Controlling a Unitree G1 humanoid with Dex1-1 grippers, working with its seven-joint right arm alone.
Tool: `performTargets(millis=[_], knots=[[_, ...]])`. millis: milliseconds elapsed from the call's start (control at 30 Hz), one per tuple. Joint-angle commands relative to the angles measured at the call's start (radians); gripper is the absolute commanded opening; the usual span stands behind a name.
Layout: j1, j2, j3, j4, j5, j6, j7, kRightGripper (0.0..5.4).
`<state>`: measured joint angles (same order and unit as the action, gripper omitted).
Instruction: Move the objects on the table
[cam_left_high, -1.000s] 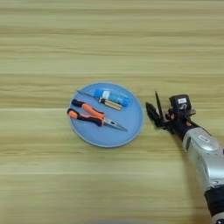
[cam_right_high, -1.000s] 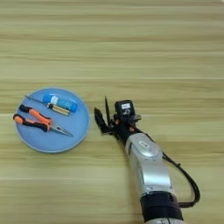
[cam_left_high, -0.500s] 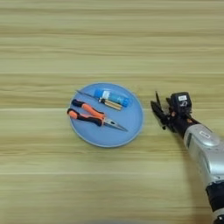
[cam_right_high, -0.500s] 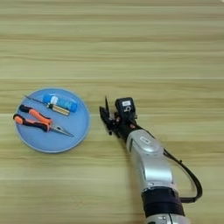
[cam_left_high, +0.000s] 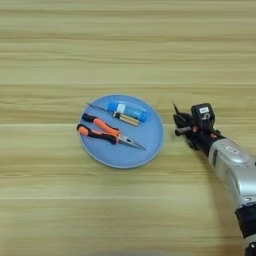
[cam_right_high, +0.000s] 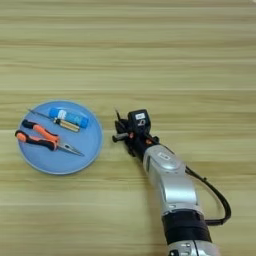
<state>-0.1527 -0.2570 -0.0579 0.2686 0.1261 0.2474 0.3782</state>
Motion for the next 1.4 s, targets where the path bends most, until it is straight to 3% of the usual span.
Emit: performTargets(millis=[33,400,633,1067,1233,1400], knots=[[0.017,-0.017,0.012,0.018,-0.015,0.083,-0.010,0.35],[0.010,-0.017,0.006,0.027,0.003,0.095,-0.011,0.26],[-0.002,-0.007,-0.015,-0.047,0.015,0.002,-0.018,0.26],[0.001,0.012,-0.033,-0.146,0.036,-0.081,0.003,0.26],[-0.005,0.015,-0.041,-0.178,0.032,-0.159,0.003,0.26],[-0.010,0.032,-0.067,-0.208,0.082,-0.182,0.010,0.26]])
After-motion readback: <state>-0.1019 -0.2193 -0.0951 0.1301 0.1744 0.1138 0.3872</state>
